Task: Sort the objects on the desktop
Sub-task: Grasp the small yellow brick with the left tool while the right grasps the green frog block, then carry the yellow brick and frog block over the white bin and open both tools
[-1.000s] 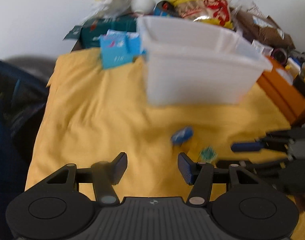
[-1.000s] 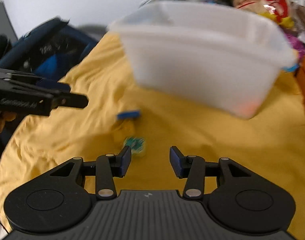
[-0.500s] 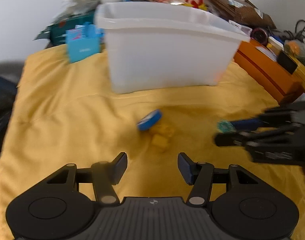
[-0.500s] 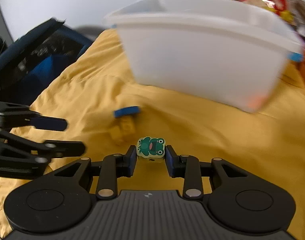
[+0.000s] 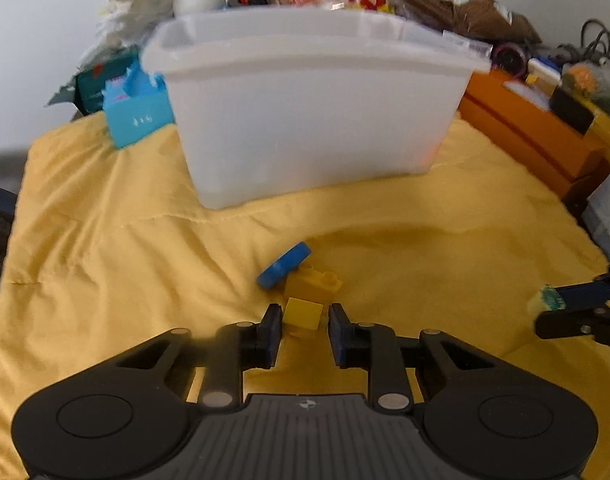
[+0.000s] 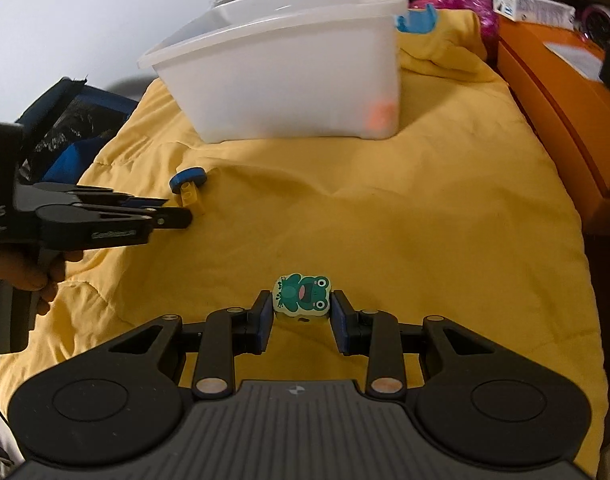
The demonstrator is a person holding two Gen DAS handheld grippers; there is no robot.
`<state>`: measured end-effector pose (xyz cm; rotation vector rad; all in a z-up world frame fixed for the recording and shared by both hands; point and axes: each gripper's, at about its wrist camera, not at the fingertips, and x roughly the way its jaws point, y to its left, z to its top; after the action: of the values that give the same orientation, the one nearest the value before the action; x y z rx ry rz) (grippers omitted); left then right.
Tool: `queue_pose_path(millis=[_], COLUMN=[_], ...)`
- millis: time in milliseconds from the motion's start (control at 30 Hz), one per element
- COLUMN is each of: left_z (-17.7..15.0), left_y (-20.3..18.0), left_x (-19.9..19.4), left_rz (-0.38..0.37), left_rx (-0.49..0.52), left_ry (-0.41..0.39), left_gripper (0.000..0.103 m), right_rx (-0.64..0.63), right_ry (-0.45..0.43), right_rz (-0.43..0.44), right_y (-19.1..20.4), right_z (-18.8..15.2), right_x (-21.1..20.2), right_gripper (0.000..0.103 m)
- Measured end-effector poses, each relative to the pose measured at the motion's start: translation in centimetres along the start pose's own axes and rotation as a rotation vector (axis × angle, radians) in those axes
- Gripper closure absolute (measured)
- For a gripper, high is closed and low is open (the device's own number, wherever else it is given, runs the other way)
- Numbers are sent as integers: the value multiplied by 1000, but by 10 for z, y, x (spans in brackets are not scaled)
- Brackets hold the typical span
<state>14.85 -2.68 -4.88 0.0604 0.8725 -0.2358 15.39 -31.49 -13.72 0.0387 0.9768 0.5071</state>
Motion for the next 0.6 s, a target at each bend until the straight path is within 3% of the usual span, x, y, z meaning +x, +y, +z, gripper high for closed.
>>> queue_pose_path(millis=[333, 600], left_z=[20, 72], left_y=[10, 19], left_x=[-65, -87], left_rz=[-20, -46], left_rx=[-50, -107], left_ry=[-93, -133], left_gripper=[75, 75], right_rx=[-17, -64], right_ry=[-95, -188], right_rz=[34, 37], right_y=[9, 18], right_z=[35, 83], right_x=[-18, -43], right_gripper=[69, 69])
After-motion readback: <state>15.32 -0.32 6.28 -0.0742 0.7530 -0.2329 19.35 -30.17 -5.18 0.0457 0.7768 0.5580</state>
